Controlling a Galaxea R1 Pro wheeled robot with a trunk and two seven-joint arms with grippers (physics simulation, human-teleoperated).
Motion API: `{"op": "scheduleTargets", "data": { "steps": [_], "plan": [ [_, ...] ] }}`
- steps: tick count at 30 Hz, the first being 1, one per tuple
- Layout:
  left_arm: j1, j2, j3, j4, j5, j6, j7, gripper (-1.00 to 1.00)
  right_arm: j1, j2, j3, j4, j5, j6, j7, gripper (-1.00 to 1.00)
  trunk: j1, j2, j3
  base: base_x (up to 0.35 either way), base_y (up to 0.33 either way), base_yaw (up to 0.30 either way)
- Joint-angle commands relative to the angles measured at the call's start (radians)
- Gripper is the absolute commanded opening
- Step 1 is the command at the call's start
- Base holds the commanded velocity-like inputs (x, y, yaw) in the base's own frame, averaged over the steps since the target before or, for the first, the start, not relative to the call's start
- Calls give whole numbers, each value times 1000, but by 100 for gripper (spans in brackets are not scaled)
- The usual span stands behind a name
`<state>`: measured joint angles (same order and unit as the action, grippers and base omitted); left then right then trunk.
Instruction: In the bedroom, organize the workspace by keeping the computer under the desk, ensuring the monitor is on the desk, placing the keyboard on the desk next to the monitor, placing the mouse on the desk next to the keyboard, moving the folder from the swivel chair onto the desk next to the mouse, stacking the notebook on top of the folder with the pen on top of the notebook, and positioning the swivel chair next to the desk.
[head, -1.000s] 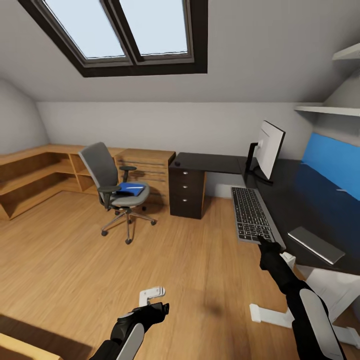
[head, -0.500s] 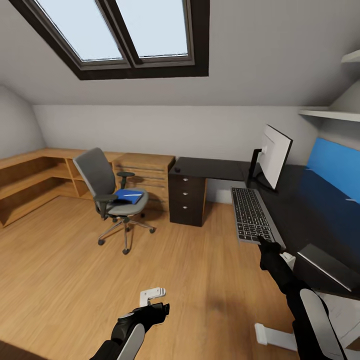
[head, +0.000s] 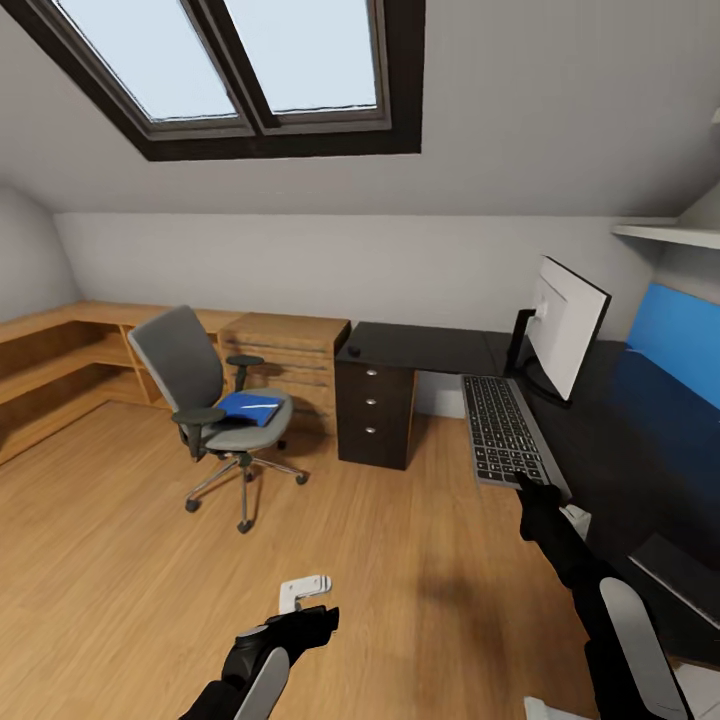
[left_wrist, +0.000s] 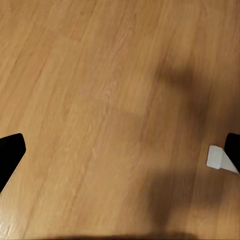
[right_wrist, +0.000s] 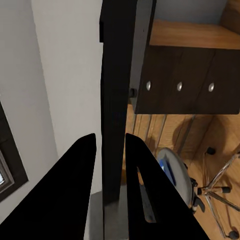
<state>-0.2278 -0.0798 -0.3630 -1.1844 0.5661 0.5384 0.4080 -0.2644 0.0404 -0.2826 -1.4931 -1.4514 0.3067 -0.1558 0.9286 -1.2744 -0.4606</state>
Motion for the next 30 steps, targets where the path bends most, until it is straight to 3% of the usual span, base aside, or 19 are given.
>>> {"op": "scheduleTargets", "data": {
  "steps": [1,9,30],
  "plan": [
    [-1,1,-2,-1,10,2,10,100,-1,1,-3,-2,-14,5,-5,-100,1,-1,-1,203,0,0],
    [-1,2,-2,-1,8,2,9,100,-1,1,-3,-1,-14,5,-4,-100,1,-1,-1,164,62,0],
    [-1,-1,-4,-1,8,2,9,100,-1,1,-3,-2,-14,2,-4,-100,1,-1,-1,306,71,0]
  ]
}}
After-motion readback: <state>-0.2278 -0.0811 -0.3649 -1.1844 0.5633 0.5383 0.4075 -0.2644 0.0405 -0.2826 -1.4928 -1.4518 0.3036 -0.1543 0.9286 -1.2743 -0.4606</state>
